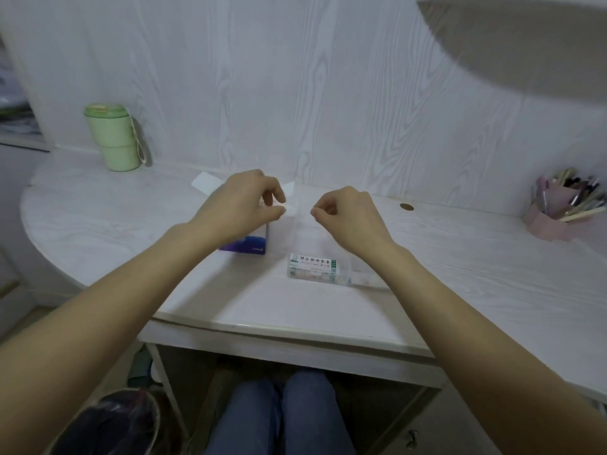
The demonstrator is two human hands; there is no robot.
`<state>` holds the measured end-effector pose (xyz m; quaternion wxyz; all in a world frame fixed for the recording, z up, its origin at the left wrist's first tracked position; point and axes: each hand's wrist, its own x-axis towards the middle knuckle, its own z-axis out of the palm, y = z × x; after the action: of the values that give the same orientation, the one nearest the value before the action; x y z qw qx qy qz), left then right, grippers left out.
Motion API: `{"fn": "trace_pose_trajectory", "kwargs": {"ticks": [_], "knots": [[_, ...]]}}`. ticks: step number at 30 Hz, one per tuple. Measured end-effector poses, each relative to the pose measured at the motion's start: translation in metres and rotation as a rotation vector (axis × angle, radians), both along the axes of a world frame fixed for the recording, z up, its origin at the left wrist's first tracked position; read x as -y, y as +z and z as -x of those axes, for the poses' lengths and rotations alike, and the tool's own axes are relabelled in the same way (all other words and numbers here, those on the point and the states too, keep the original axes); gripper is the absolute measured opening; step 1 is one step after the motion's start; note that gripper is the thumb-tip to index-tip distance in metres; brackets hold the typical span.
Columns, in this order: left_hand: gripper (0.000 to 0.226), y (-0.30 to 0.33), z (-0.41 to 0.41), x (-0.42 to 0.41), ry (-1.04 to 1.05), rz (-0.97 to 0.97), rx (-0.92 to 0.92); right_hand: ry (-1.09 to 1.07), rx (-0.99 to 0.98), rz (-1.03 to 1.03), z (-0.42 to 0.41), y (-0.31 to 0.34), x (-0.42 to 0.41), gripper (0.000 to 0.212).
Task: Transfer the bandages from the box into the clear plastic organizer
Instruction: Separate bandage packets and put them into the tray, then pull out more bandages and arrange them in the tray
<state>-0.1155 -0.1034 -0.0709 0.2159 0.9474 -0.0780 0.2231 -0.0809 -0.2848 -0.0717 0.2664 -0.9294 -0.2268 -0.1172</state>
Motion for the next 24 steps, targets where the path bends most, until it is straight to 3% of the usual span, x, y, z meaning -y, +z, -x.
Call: {"fn": "trace_pose_trajectory", "kwargs": {"ticks": [3,7,10,13,19,24], "knots": [[0.038,0.002,-0.007,-0.026,0.047,-0.024,-0.012,0.082,0.069,-0.054,-0.002,0.009,-0.018,0.021],[0.082,-0.001,-0.017,-0.053,0.012,-0.132,-0.238,0.106,0.093,-0.031,-0.016,0.013,-0.038,0.026],[0.093,-0.004,-0.026,-0.064,-0.001,-0.170,-0.351,0.121,0.029,-0.002,-0.028,0.012,-0.050,0.028],[0.083,-0.006,-0.032,-0.071,-0.016,-0.125,-0.348,0.123,-0.064,0.004,-0.036,0.010,-0.061,0.026],[0.030,-0.005,-0.030,-0.085,-0.081,0.045,-0.184,0.126,-0.080,0.055,-0.043,0.008,-0.075,0.022],[0.007,-0.001,-0.037,-0.094,-0.084,-0.036,-0.171,0.123,-0.077,0.098,-0.046,0.005,-0.079,0.022]]}}
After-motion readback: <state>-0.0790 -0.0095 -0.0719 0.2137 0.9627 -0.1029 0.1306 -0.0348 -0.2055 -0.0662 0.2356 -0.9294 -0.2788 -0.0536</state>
